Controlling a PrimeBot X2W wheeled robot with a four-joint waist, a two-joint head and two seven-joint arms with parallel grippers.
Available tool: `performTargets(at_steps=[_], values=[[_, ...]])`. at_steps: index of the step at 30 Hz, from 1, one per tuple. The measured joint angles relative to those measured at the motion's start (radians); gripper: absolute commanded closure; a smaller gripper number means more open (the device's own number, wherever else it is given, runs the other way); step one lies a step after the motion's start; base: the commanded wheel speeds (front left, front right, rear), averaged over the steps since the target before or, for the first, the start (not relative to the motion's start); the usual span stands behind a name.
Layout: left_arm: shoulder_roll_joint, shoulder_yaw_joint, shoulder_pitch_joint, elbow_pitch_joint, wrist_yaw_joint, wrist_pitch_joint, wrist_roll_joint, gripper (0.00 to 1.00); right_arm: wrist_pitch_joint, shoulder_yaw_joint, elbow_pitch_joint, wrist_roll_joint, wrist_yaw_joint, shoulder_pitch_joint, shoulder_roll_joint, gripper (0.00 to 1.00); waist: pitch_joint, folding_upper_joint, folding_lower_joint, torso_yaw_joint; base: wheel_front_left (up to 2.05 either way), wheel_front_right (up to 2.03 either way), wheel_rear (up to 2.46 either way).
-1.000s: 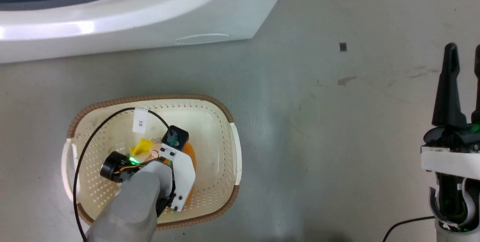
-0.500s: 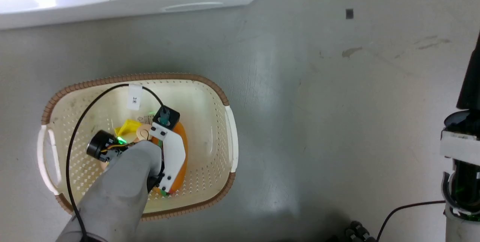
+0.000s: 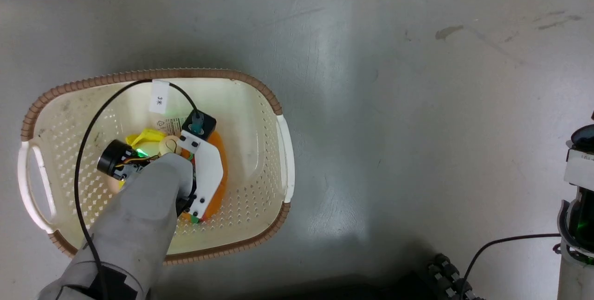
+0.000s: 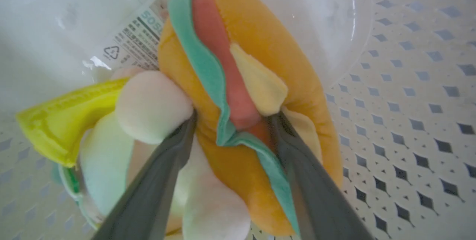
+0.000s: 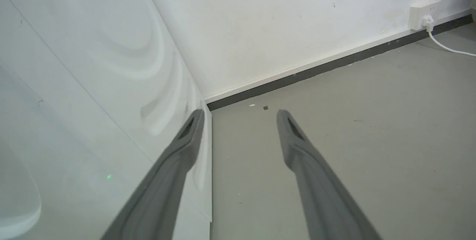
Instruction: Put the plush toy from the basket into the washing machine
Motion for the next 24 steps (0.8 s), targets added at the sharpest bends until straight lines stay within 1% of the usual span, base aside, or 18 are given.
performTargets(at_steps=[5, 6, 7, 17, 20, 24], values=[[-0.001, -0.009, -0.004, 0.007, -0.001, -0.006, -0.003, 0.0, -0.001, 0.0, -0.003, 0.0, 0.0, -0.006, 0.0, 0.0, 0.001, 0.0, 0.0, 0.002, 0.0, 0.0, 0.0], [-0.002, -0.017, -0.005, 0.007, -0.002, -0.007, -0.002, 0.13, -0.001, -0.001, -0.004, -0.001, 0.0, -0.006, 0.0, 0.0, 0.0, 0.0, 0.0, 0.003, 0.0, 0.0, 0.0], [-0.002, -0.026, -0.006, 0.007, -0.003, -0.009, 0.0, 1.0, -0.001, -0.002, -0.004, -0.002, 0.0, -0.006, 0.0, 0.0, -0.001, 0.0, -0.0001, 0.003, 0.0, 0.0, 0.0], [-0.012, -0.051, -0.002, 0.015, -0.017, -0.019, -0.011, 1.0, -0.001, -0.003, -0.005, -0.019, 0.0, -0.006, 0.0, 0.0, -0.035, 0.0, 0.0, 0.017, 0.0, 0.0, 0.0], [-0.016, -0.055, 0.009, 0.016, -0.02, -0.037, -0.024, 1.0, -0.002, -0.003, -0.001, -0.021, 0.0, -0.006, 0.0, 0.0, -0.06, 0.0, 0.0, 0.022, 0.0, 0.0, 0.0], [-0.029, -0.062, 0.038, 0.017, -0.02, -0.095, -0.044, 1.0, -0.002, 0.01, 0.016, -0.032, 0.0, -0.002, 0.0, 0.0, -0.113, 0.0, 0.0, 0.03, 0.0, 0.0, 0.0]])
